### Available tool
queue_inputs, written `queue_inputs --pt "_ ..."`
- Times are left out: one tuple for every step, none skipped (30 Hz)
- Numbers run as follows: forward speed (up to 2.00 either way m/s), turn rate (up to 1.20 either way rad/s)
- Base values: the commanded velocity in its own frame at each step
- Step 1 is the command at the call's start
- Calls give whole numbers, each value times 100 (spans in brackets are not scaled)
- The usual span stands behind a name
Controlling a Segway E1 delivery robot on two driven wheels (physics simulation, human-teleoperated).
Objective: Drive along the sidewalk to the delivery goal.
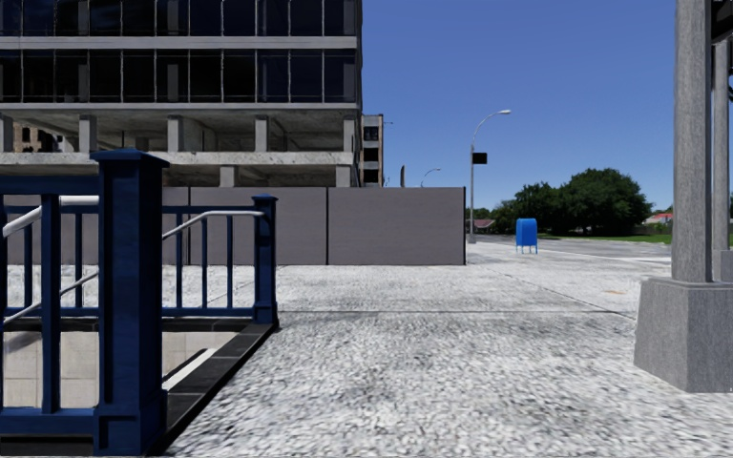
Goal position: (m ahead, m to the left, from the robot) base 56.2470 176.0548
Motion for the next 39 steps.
queue_inputs --pt "166 0" --pt "164 0" --pt "160 0" --pt "155 0" --pt "152 0" --pt "152 0" --pt "149 0" --pt "149 0" --pt "149 0" --pt "148 0" --pt "148 0" --pt "148 0" --pt "148 0" --pt "148 0" --pt "148 0" --pt "148 0" --pt "148 0" --pt "148 0" --pt "148 0" --pt "148 0" --pt "148 0" --pt "148 0" --pt "148 0" --pt "148 0" --pt "148 0" --pt "148 0" --pt "148 0" --pt "148 0" --pt "148 0" --pt "148 0" --pt "148 0" --pt "148 0" --pt "148 0" --pt "148 0" --pt "148 0" --pt "148 0" --pt "148 0" --pt "148 0" --pt "148 0"
